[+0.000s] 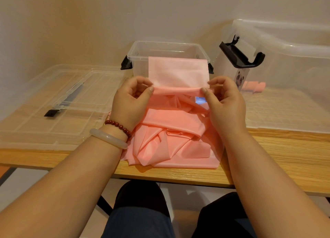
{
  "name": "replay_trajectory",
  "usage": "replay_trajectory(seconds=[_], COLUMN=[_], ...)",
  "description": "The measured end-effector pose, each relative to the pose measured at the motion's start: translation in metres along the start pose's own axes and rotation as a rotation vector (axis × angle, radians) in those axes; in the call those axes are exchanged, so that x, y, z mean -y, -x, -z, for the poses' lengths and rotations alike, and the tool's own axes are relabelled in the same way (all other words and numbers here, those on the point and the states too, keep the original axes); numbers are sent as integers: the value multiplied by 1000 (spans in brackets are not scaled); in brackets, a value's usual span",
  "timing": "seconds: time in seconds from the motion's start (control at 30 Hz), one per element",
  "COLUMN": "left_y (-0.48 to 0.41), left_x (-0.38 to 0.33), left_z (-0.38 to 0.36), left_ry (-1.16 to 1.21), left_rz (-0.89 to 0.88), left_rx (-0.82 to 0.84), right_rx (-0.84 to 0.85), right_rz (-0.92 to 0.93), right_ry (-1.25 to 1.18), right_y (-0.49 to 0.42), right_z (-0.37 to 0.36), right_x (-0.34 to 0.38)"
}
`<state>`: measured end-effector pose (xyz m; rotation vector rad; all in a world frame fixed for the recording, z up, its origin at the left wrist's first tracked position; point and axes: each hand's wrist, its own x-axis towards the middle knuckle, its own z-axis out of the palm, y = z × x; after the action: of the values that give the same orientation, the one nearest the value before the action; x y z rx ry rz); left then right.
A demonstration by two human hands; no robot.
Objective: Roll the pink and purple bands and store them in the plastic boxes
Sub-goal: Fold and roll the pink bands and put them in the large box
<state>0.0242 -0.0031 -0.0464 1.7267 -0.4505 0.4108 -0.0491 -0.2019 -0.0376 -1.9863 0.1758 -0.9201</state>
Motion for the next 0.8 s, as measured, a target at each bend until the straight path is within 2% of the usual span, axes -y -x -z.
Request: replay_trajectory(seconds=[0.27,0.5,0.7,0.8], left_y=[1,-2,-2,-2], left_x=[-2,2,3,2], left_z=[2,3,1,2], left_ry=[-13,-54,-13,35], left_rz=[30,16,24,22], left_rx=[30,-29,-31,-18], right_rx=[68,58,60,53], right_rz=[13,93,77,5], right_ry=[12,102,107,37], right_y=[-1,-2,-2,0], right_z=[0,-1,-1,-1], right_x=[-3,-7,-6,-4])
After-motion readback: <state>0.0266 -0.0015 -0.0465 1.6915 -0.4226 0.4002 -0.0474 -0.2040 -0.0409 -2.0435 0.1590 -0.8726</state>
